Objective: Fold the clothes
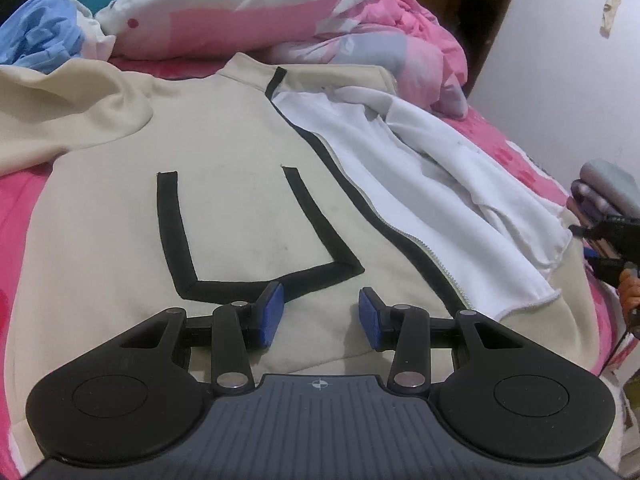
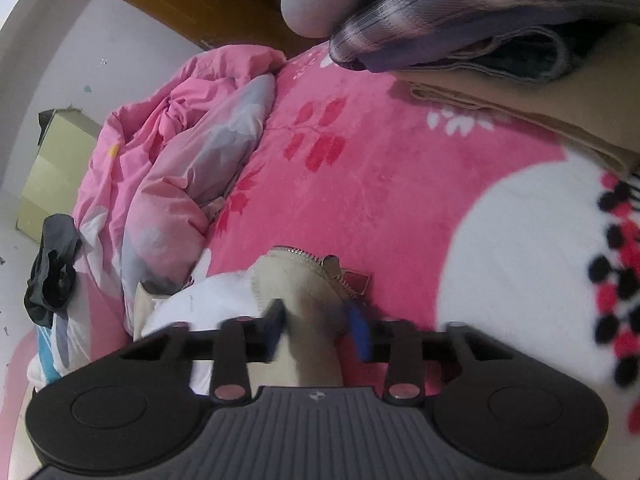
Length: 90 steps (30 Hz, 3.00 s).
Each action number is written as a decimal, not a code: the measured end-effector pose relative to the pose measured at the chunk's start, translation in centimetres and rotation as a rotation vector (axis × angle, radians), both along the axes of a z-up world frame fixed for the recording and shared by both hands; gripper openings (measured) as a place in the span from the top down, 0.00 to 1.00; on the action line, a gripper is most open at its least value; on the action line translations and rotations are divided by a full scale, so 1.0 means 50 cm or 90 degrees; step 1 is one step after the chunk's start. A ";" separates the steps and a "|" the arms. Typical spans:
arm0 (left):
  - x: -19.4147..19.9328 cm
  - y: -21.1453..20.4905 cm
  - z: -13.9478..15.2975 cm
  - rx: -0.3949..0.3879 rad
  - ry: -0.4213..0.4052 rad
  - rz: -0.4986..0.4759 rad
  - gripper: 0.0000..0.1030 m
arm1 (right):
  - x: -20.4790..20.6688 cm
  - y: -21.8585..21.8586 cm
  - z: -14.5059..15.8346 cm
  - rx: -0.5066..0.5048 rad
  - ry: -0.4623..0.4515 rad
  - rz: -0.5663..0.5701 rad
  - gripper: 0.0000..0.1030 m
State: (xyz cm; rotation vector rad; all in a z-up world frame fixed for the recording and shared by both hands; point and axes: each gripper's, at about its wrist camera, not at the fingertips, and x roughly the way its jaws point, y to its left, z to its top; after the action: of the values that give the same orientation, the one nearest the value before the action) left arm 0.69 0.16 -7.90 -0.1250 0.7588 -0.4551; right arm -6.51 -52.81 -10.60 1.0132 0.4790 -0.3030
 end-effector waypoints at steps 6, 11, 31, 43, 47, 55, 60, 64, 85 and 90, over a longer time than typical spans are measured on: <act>-0.009 0.000 -0.005 0.000 -0.014 -0.001 0.60 | -0.008 0.040 0.102 -0.076 -0.085 0.021 0.87; -0.003 0.013 -0.009 -0.033 -0.009 0.000 0.60 | 0.021 0.142 0.249 -0.170 -0.179 0.107 0.88; -0.022 0.130 0.006 -0.198 0.016 0.057 0.60 | -0.030 0.694 0.132 -0.480 -0.050 0.654 0.87; -0.033 0.056 0.007 -0.175 0.041 -0.041 0.60 | -0.134 0.694 0.086 -0.568 -0.033 0.672 0.64; -0.033 0.029 -0.001 -0.154 0.056 -0.070 0.60 | -0.153 0.576 0.118 -0.402 -0.067 0.609 0.64; -0.035 0.004 -0.009 -0.110 0.061 -0.059 0.60 | -0.079 0.238 0.101 -0.119 -0.020 0.266 0.47; -0.036 -0.015 -0.010 -0.065 0.050 -0.062 0.60 | 0.026 0.200 0.037 -0.041 0.029 0.275 0.36; -0.033 -0.018 -0.011 -0.056 0.054 -0.061 0.60 | 0.082 0.200 0.041 -0.100 0.009 0.242 0.77; -0.018 -0.030 0.007 -0.009 0.063 -0.102 0.60 | 0.483 0.102 0.158 -0.722 0.195 0.297 0.60; -0.011 -0.021 0.012 -0.016 0.063 -0.106 0.60 | 0.455 0.081 0.118 -0.679 0.283 0.267 0.46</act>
State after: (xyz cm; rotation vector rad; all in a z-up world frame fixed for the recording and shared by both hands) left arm 0.12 -0.92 -7.29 -0.1096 0.8652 -0.6207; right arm 16.23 -48.74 -4.68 -0.2112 0.7891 -0.3414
